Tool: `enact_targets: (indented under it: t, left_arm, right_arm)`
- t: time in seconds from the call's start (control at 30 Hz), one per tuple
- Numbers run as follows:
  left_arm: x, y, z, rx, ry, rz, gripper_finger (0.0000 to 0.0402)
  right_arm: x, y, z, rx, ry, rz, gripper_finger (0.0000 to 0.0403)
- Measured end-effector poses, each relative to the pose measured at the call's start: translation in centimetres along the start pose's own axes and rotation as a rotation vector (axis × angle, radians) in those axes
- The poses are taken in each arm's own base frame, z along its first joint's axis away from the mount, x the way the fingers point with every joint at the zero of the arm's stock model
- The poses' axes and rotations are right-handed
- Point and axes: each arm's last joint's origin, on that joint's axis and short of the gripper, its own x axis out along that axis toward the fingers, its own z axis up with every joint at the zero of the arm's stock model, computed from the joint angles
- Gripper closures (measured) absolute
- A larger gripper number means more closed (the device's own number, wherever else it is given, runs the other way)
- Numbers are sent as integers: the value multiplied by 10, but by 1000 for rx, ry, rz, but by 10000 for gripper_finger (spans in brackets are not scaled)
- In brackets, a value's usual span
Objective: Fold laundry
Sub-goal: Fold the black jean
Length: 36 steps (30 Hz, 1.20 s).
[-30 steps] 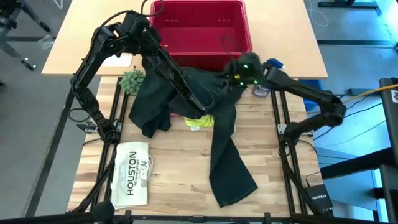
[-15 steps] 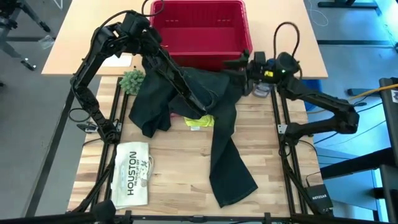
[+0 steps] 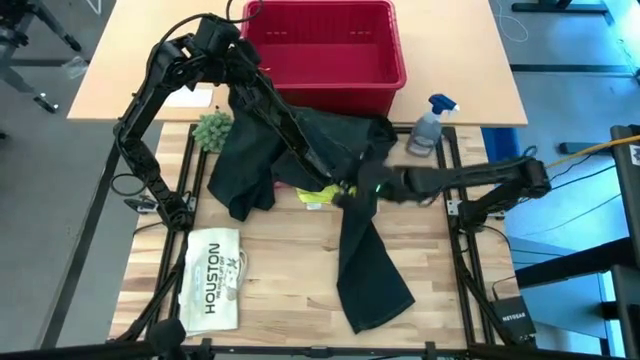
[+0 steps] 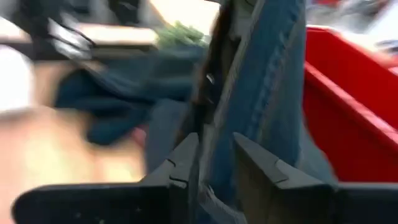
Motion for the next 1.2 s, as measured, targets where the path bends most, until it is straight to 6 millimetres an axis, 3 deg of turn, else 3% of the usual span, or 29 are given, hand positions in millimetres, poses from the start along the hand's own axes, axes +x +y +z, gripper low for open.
enact_targets:
  t: [0.07, 0.23, 0.57, 0.8, 0.97, 1.1, 1.2]
  left_arm:
    - [0, 0, 0, 0, -1, 1, 402]
    - [0, 0, 0, 3, -1, 1, 401]
    - [0, 1, 0, 2, -3, 3, 402]
    - [0, 1, 2, -3, -18, 9, 402]
    - [0, 1, 3, -10, -28, 10, 401]
    - [0, 1, 2, -9, -21, 8, 402]
    - [0, 1, 1, -3, -13, 7, 401]
  right_arm:
    - [3, 13, -4, -31, 9, -80, 325]
    - [12, 28, -15, -53, 47, -72, 307]
    - [14, 22, -15, -14, 46, -168, 246]
    - [26, 25, -24, 6, 87, -170, 240]
    - [39, 23, -36, 18, 128, -284, 240]
    - [43, 14, -41, 64, 150, -413, 274]
    - [39, -1, -25, 76, 153, -387, 364]
